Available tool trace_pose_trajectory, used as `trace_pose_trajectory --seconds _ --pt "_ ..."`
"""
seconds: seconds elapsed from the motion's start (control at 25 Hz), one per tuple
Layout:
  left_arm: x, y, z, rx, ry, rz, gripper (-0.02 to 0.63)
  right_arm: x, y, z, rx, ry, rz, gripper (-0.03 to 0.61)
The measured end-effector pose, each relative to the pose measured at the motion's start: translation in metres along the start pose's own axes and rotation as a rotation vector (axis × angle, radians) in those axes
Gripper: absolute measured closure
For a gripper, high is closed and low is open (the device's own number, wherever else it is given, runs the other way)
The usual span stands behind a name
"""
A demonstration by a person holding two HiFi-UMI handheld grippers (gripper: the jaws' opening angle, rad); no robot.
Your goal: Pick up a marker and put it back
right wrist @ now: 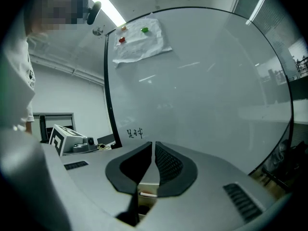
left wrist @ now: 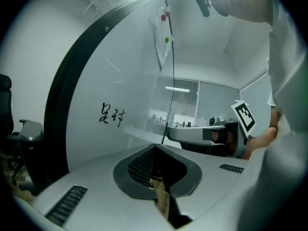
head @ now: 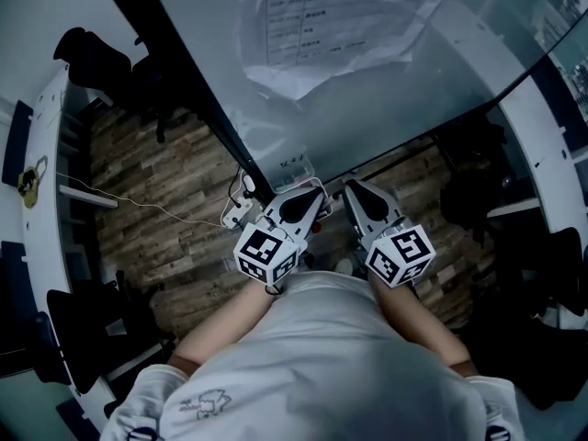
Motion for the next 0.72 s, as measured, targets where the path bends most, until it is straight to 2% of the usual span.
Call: trace_pose_trajectory --seconds 0.28,0.4,0.72 --pt "0.017 -0.040 -0.008 -0.041 0.072 -0.080 0.609 0.004 -0.043 0.025 0.034 0.017 -0.126 0.565" --pt "0.019 -0.050 -0.009 -0.053 0.087 -0.099 0.609 0.008 -0.057 0.030 0.064 0.034 -0.170 0.520" --pt "0.023 -0.069 -0.012 -0.083 0.130 -0.137 0.609 0.017 -0.088 0.041 0.123 0.052 -0.256 0.482"
Point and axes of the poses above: the fingertips, and each gripper's own axes: x forward along the fingers, z to its right, y out of its top, the point moved 5 cm from there along -x, backward along the fingers, and after that the axes turned 15 degrees about y, right-handed, at the moved point
